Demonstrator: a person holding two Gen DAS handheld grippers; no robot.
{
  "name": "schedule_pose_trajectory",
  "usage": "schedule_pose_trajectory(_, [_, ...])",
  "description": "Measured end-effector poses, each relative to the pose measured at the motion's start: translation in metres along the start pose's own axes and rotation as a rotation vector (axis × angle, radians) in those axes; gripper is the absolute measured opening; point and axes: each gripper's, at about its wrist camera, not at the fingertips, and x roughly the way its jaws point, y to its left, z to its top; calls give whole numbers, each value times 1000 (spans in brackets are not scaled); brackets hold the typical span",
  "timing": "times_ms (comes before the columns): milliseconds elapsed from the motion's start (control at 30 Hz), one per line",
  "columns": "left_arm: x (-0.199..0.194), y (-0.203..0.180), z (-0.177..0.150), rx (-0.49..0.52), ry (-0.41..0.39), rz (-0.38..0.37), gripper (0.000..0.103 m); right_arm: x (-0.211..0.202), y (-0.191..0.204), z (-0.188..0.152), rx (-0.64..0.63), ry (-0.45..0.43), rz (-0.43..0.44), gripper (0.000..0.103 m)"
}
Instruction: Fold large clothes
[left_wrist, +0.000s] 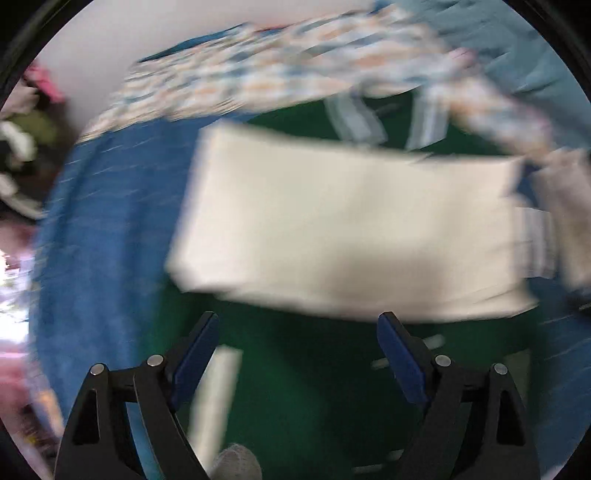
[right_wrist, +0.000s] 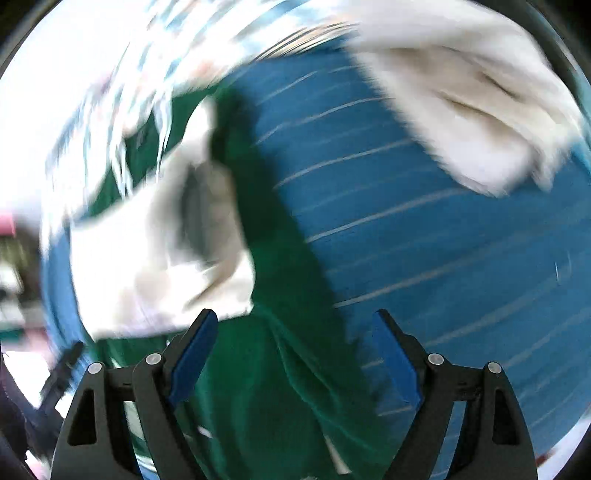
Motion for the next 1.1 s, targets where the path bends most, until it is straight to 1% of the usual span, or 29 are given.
schedule_pose_trajectory(33, [17,15,-10,-15,41,50,87,17,19,-3,-105,40,-58,86])
schedule_pose_trajectory(67, [31,27,-16,-37,73,80,87,32,31,-5,-176,66,-104,86])
schedule_pose_trajectory(100, [46,40,-22,-63,100,115,87,43,37,-6,-209,73,-137,86])
schedule_pose_trajectory(167, [67,52,-24,-72,108,172,87,67,46,-6,-263,78,-210,86])
schedule_pose_trajectory(200, [77,56,-22,-71,102,213,87,71,45,-2,-266,42,-260,84])
schedule_pose_trajectory(233, [86,59,-18,-74,99,237,87,69,41,1,-242,6,-291,72])
schedule_pose_trajectory(267, [93,63,-14,-94,104,244,87,61,25,8,-157,-43,-271,67])
schedule_pose_trajectory(300, [98,68,-11,-117,107,243,87,55,12,11,-89,-65,-219,67])
schedule_pose_trajectory(333, [103,72,-7,-137,111,246,87,46,-12,13,35,-95,-168,67])
schedule_pose_trajectory(367, [104,77,-8,-150,113,248,87,40,-32,10,122,-121,-168,67])
schedule_pose_trajectory(400, [108,81,-5,-165,116,242,87,37,-47,8,183,-136,-168,67])
schedule_pose_trajectory(433, [113,84,-3,-181,127,234,87,36,-69,3,265,-145,-154,67])
schedule_pose_trajectory(467, [116,87,-2,-188,132,232,90,43,-97,-2,370,-121,-111,67])
schedule_pose_trajectory(500, [120,88,-1,-199,138,219,93,52,-113,-6,430,-89,-69,67])
schedule_pose_trajectory(533, [124,90,0,-213,144,211,95,58,-123,-8,459,-84,-32,67])
schedule_pose_trajectory(567, [126,93,2,-224,147,214,102,61,-120,-5,433,-73,-48,67])
schedule_pose_trajectory(633, [131,99,5,-261,154,191,103,58,-109,3,377,-35,-116,68])
schedule_pose_trajectory(667, [133,102,6,-277,156,177,103,54,-105,5,368,-18,-129,68])
schedule_pose_trajectory(733, [134,108,8,-303,172,146,103,39,-102,5,378,14,-143,70])
schedule_pose_trajectory(767, [130,110,6,-312,180,144,103,29,-102,1,401,21,-146,70])
schedule_pose_trajectory(800, [122,111,3,-320,185,145,103,17,-100,-3,421,10,-132,70])
schedule_pose_trajectory(867, [97,105,-8,-288,160,132,103,-6,-90,-13,433,-41,-49,70])
schedule_pose_trajectory(900, [83,98,-14,-265,149,137,103,-12,-84,-18,425,-51,-17,70])
schedule_pose_trajectory(933, [73,91,-19,-258,142,126,103,-15,-77,-19,415,-54,14,70])
schedule_pose_trajectory(967, [59,81,-26,-265,137,92,103,-16,-65,-21,397,-60,71,70])
schedule_pose_trajectory(1033, [45,56,-31,-294,150,5,103,-14,-51,-22,381,-68,140,70])
schedule_pose_trajectory(1067, [45,44,-29,-297,152,-22,103,-8,-40,-19,370,-67,188,70])
schedule_pose_trajectory(1100, [48,26,-24,-285,150,-30,103,-2,-32,-15,373,-62,218,70])
